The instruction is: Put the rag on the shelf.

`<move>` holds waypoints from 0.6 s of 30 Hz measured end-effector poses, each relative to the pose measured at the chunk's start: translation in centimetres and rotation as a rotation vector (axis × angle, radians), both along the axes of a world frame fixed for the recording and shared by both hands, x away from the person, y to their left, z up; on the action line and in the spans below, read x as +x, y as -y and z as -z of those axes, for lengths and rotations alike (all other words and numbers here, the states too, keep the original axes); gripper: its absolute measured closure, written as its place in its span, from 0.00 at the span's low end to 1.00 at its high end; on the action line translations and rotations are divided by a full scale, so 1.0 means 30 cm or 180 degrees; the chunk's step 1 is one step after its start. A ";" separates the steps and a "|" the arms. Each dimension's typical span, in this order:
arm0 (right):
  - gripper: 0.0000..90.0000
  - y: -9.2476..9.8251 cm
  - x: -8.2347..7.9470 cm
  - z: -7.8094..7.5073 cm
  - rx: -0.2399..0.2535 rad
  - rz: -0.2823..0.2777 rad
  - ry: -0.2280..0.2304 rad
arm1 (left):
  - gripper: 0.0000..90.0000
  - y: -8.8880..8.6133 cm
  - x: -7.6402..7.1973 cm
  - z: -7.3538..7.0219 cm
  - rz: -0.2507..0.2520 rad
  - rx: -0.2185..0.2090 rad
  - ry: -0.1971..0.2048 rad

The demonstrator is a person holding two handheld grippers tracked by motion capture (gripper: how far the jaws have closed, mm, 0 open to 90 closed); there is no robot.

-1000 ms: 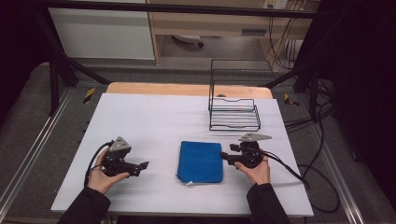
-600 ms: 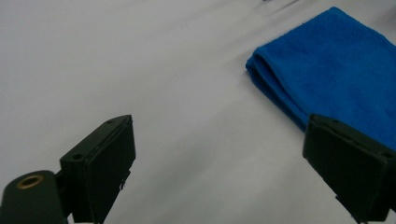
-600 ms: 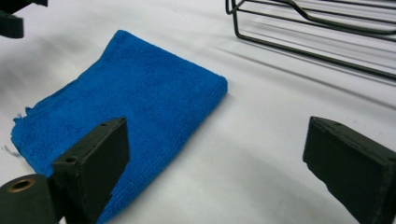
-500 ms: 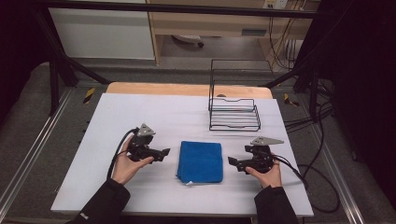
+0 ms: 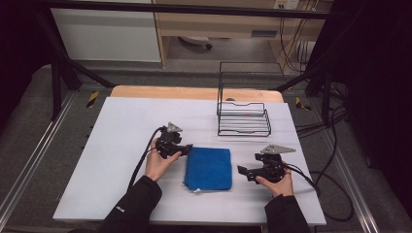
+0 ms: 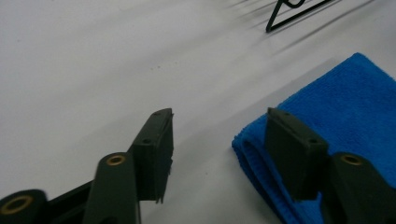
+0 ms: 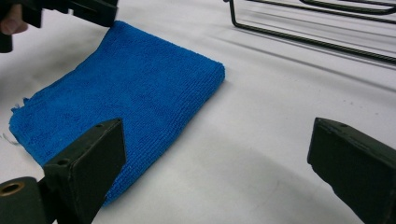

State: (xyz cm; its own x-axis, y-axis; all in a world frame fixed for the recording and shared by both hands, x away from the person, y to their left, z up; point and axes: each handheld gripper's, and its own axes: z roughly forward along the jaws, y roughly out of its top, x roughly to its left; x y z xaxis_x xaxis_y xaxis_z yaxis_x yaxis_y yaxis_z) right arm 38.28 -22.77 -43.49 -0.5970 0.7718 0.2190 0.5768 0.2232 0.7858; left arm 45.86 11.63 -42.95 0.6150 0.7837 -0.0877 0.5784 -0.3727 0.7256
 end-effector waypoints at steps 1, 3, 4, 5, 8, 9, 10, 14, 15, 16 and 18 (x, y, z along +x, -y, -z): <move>0.06 0.000 0.000 0.000 -0.0003 0.0000 -0.0003 | 0.51 0.007 0.004 0.006 0.0030 0.0004 -0.0043; 0.06 0.000 0.001 -0.001 0.0003 0.0001 -0.0010 | 0.55 0.018 0.009 0.017 0.0077 0.0009 -0.0093; 0.06 0.000 0.002 -0.002 0.0007 0.0006 -0.0009 | 0.57 0.024 0.010 0.023 0.0092 0.0001 -0.0121; 0.06 0.001 0.003 -0.002 0.0008 0.0005 -0.0008 | 0.59 0.029 0.011 0.029 0.0102 0.0004 -0.0149; 0.06 0.000 0.005 -0.002 0.0019 0.0006 -0.0011 | 0.66 0.034 0.017 0.045 0.0149 0.0000 -0.0219; 0.07 0.000 0.005 -0.002 0.0025 0.0005 -0.0013 | 0.68 0.034 0.019 0.048 0.0166 -0.0019 -0.0240; 0.07 0.000 0.006 -0.002 0.0030 -0.0003 -0.0013 | 0.71 0.035 0.019 0.050 0.0178 -0.0024 -0.0246; 0.07 0.002 0.012 -0.005 0.0069 -0.0001 -0.0016 | 0.74 0.042 0.019 0.056 0.0200 -0.0028 -0.0246; 0.08 0.002 0.013 -0.006 0.0080 -0.0001 -0.0012 | 0.76 0.042 0.020 0.056 0.0204 -0.0040 -0.0255; 0.08 0.002 0.015 -0.008 0.0095 0.0003 -0.0019 | 0.77 0.043 0.020 0.057 0.0213 -0.0055 -0.0268; 0.08 -0.002 0.020 -0.010 0.0099 0.0012 -0.0020 | 0.79 0.044 0.019 0.057 0.0233 -0.0042 -0.0264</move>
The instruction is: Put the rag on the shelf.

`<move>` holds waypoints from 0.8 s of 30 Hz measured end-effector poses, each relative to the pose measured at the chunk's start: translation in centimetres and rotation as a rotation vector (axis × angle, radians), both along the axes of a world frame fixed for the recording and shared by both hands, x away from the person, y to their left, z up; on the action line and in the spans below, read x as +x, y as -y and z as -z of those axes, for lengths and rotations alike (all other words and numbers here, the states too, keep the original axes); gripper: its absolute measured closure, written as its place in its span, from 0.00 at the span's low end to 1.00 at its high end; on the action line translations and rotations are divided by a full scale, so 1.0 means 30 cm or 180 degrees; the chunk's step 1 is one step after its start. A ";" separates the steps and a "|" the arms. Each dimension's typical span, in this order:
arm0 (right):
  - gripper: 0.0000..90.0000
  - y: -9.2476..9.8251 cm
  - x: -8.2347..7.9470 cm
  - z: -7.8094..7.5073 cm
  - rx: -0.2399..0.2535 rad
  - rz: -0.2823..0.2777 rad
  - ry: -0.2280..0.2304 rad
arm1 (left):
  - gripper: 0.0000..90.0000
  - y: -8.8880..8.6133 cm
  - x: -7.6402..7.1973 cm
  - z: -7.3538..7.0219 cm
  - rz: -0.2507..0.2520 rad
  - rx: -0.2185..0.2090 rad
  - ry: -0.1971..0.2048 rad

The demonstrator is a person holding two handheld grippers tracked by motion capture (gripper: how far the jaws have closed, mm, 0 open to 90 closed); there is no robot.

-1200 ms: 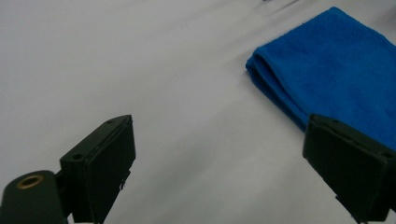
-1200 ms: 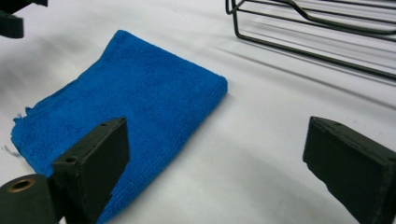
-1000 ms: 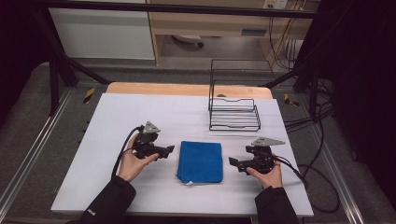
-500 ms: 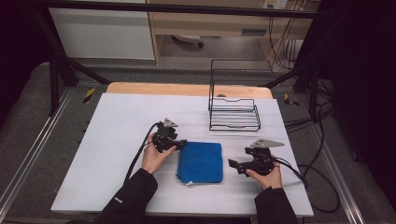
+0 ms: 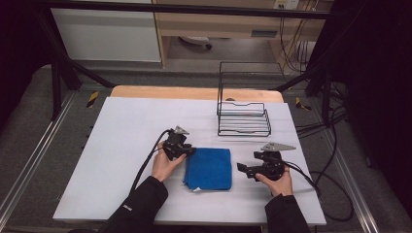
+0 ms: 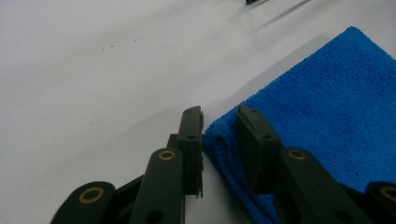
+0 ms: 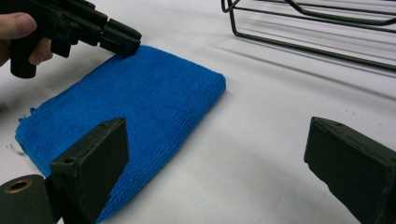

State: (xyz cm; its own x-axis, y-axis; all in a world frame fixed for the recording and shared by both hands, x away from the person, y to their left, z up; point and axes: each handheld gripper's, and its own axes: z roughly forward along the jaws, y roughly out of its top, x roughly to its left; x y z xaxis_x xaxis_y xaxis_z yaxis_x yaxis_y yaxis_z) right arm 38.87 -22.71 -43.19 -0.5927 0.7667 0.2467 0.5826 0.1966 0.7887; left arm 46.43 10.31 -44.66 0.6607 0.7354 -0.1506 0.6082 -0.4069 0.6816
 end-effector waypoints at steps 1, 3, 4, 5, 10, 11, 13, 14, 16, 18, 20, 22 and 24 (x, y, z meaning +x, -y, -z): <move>0.08 -0.003 0.004 -0.001 -0.0004 -0.0003 0.0008 | 0.81 0.000 -0.001 0.000 0.0014 -0.0006 -0.0013; 0.09 -0.015 0.016 -0.003 -0.0023 -0.0021 0.0010 | 0.86 0.004 -0.004 0.002 0.0021 -0.0026 -0.0019; 0.09 -0.023 0.022 -0.005 -0.0009 -0.0008 -0.0010 | 0.88 0.006 -0.006 0.002 0.0020 -0.0032 -0.0017; 0.10 -0.030 0.029 -0.007 -0.0031 -0.0008 -0.0001 | 0.89 0.007 -0.007 0.002 0.0024 -0.0032 -0.0014; 0.19 -0.071 0.074 -0.012 -0.0060 -0.0001 0.0011 | 0.91 0.001 -0.004 0.003 0.0047 -0.0059 -0.0059; 0.21 -0.082 0.086 -0.010 -0.0078 0.0012 -0.0002 | 0.91 0.001 -0.005 0.005 0.0043 -0.0073 -0.0057; 0.26 -0.104 0.111 -0.002 -0.0118 0.0016 -0.0006 | 0.92 0.001 -0.009 0.008 0.0040 -0.0083 -0.0021; 0.29 -0.115 0.122 0.002 -0.0104 0.0028 -0.0029 | 0.92 0.001 -0.010 0.009 0.0034 -0.0086 -0.0007; 0.33 -0.138 0.147 0.011 -0.0159 0.0038 -0.0062 | 0.92 0.002 -0.013 0.011 0.0022 -0.0095 0.0013; 0.38 -0.160 0.167 0.021 -0.0201 0.0072 -0.0112 | 0.92 0.001 -0.016 0.013 0.0016 -0.0094 0.0026; 0.43 -0.176 0.183 0.035 -0.0178 0.0075 -0.0128 | 0.92 0.002 -0.019 0.015 0.0020 -0.0088 0.0068; 0.49 -0.190 0.195 0.049 -0.0250 0.0085 -0.0151 | 0.92 0.002 -0.021 0.016 0.0040 -0.0074 0.0091; 0.54 -0.199 0.204 0.061 -0.0315 0.0076 -0.0182 | 0.92 0.000 -0.019 0.017 0.0035 -0.0095 0.0076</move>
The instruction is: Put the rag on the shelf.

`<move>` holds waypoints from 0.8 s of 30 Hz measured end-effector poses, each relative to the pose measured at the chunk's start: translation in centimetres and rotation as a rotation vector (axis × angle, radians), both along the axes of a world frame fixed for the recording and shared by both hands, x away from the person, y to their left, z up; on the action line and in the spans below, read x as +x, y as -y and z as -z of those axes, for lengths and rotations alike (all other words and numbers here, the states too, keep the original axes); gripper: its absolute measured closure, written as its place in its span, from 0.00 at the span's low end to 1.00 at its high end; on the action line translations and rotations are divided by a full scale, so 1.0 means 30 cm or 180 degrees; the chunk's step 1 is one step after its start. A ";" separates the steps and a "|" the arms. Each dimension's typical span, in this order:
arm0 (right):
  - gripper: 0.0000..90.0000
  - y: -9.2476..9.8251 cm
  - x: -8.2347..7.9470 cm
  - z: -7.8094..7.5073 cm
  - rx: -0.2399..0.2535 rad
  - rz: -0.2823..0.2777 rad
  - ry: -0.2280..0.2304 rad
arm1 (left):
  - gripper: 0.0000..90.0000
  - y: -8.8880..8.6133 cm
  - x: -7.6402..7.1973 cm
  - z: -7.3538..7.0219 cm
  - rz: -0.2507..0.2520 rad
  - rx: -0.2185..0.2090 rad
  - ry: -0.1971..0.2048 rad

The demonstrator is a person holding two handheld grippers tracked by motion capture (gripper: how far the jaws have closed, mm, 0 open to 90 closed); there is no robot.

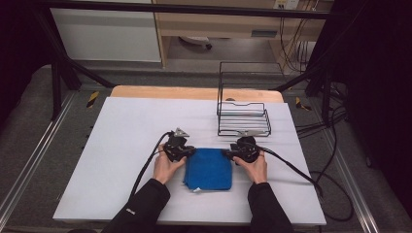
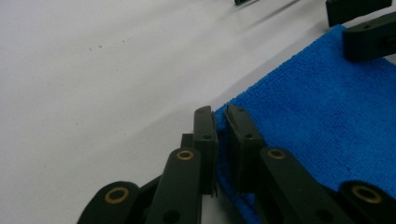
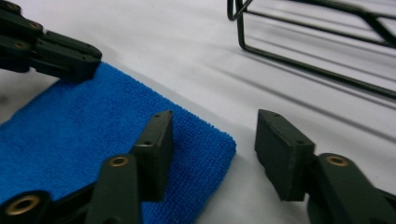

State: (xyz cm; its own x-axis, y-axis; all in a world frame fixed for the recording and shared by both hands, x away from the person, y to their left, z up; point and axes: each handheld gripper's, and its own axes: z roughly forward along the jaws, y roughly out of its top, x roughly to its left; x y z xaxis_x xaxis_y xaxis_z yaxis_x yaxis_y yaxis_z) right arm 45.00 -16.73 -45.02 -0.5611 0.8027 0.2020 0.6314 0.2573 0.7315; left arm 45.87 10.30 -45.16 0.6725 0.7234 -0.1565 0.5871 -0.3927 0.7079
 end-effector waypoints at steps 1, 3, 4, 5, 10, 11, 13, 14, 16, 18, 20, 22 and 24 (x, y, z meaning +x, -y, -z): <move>0.57 -0.001 0.002 0.003 -0.0012 -0.0007 -0.0019 | 0.92 -0.002 0.001 0.000 0.0011 -0.0006 -0.0015; 0.64 -0.001 0.004 0.007 -0.0030 -0.0011 -0.0043 | 0.92 -0.003 0.002 0.000 0.0021 0.0001 -0.0006; 0.66 -0.002 0.004 0.008 -0.0041 -0.0015 -0.0056 | 0.92 -0.003 0.002 0.000 0.0020 -0.0003 -0.0010; 0.69 -0.002 0.004 0.008 -0.0040 -0.0020 -0.0079 | 0.92 -0.002 0.002 0.000 0.0023 -0.0007 -0.0015; 0.77 0.000 0.006 0.006 -0.0019 -0.0030 -0.0182 | 0.92 -0.003 0.003 0.000 0.0023 -0.0013 -0.0022; 0.80 0.001 0.007 0.006 -0.0012 -0.0037 -0.0208 | 0.92 -0.003 0.004 0.000 0.0021 -0.0011 -0.0024; 0.86 0.001 0.007 0.004 0.0011 -0.0039 -0.0272 | 0.92 -0.003 0.004 0.000 0.0013 -0.0031 -0.0034; 0.89 0.000 0.007 0.005 0.0034 -0.0052 -0.0290 | 0.92 -0.005 0.005 0.001 0.0015 -0.0035 -0.0046; 0.92 0.000 0.004 0.004 0.0066 -0.0048 -0.0303 | 0.92 -0.005 0.006 0.000 0.0009 -0.0041 -0.0047; 0.94 0.001 0.003 0.002 0.0080 -0.0039 -0.0327 | 0.92 -0.005 0.005 0.000 0.0007 -0.0039 -0.0047; 0.95 0.002 0.002 -0.003 0.0099 -0.0044 -0.0349 | 0.92 -0.005 0.005 -0.001 0.0010 -0.0041 -0.0042; 0.95 0.005 -0.002 -0.008 0.0109 -0.0060 -0.0336 | 0.93 -0.010 0.009 -0.001 -0.0005 -0.0094 -0.0097; 0.95 0.006 -0.006 -0.013 0.0119 -0.0068 -0.0317 | 0.94 -0.020 0.015 -0.002 -0.0021 -0.0180 -0.0163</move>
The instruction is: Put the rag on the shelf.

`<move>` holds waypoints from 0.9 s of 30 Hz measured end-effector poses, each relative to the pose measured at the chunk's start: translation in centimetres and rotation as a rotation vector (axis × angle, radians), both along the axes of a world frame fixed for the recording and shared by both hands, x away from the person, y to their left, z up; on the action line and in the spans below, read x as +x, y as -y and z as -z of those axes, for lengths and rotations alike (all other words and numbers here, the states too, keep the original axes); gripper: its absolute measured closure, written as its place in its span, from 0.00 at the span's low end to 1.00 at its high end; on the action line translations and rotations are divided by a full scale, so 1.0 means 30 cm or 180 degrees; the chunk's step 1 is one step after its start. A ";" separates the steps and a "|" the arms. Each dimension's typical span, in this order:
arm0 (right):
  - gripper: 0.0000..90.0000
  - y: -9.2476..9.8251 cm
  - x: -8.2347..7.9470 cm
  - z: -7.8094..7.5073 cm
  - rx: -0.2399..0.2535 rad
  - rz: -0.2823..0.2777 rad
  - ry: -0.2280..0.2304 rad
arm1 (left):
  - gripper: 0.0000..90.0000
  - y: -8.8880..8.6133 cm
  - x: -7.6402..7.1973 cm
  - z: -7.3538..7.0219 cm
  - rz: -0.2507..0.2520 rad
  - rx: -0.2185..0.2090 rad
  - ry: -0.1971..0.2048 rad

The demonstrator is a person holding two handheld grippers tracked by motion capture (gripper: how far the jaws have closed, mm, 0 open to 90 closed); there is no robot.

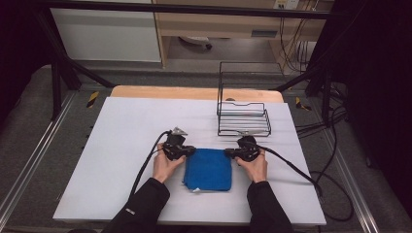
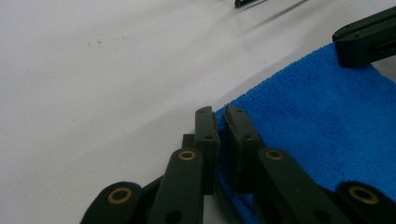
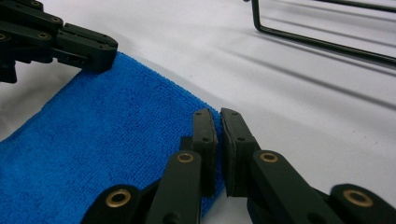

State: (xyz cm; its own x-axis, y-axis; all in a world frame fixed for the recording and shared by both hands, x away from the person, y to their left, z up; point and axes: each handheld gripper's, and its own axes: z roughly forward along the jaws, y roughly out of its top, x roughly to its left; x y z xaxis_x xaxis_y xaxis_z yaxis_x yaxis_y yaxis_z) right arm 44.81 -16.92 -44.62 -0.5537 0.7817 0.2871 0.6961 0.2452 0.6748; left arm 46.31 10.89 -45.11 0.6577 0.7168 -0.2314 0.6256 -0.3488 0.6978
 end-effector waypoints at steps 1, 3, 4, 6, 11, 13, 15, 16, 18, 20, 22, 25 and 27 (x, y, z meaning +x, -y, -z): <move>0.95 0.000 -0.003 -0.003 0.0018 0.0005 0.0000 | 0.94 -0.004 0.001 -0.001 0.0004 -0.0016 -0.0019; 0.95 0.002 -0.006 -0.009 0.0043 -0.0001 0.0038 | 0.94 -0.008 -0.003 -0.009 0.0008 -0.0029 -0.0007; 0.95 0.002 -0.009 -0.012 0.0053 0.0002 0.0051 | 0.94 -0.008 -0.008 -0.015 0.0007 -0.0037 0.0016; 0.95 0.003 -0.016 -0.018 0.0075 -0.0001 0.0094 | 0.94 -0.013 -0.015 -0.028 0.0014 -0.0057 0.0072; 0.95 0.009 -0.031 -0.036 0.0144 0.0007 0.0208 | 0.94 -0.026 -0.033 -0.053 0.0027 -0.0144 0.0169; 0.95 0.010 -0.035 -0.043 0.0167 0.0001 0.0244 | 0.94 -0.030 -0.038 -0.056 0.0028 -0.0165 0.0188; 0.95 0.008 -0.040 -0.048 0.0179 -0.0010 0.0274 | 0.94 -0.034 -0.043 -0.059 0.0023 -0.0175 0.0209; 0.95 0.008 -0.041 -0.050 0.0183 -0.0019 0.0297 | 0.94 -0.036 -0.045 -0.061 0.0024 -0.0184 0.0217; 0.95 0.007 -0.045 -0.056 0.0203 -0.0033 0.0329 | 0.94 -0.040 -0.049 -0.066 0.0025 -0.0202 0.0234; 0.95 0.008 -0.051 -0.061 0.0224 -0.0036 0.0348 | 0.94 -0.045 -0.053 -0.073 0.0029 -0.0205 0.0275; 0.95 0.010 -0.057 -0.067 0.0248 -0.0034 0.0374 | 0.94 -0.047 -0.058 -0.079 0.0037 -0.0231 0.0299; 0.95 0.013 -0.067 -0.077 0.0262 -0.0050 0.0426 | 0.94 -0.048 -0.069 -0.088 0.0041 -0.0272 0.0333; 0.95 0.014 -0.075 -0.085 0.0279 -0.0051 0.0447 | 0.94 -0.050 -0.078 -0.095 0.0039 -0.0290 0.0364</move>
State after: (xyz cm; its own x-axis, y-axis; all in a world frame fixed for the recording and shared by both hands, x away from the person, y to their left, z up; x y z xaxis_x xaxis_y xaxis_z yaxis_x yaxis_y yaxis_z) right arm 42.57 -17.34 -42.07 -0.6053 0.7478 0.2728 0.5899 0.1913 0.7845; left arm 43.96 12.39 -42.24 0.6921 0.6881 -0.2180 0.5362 -0.2879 0.7935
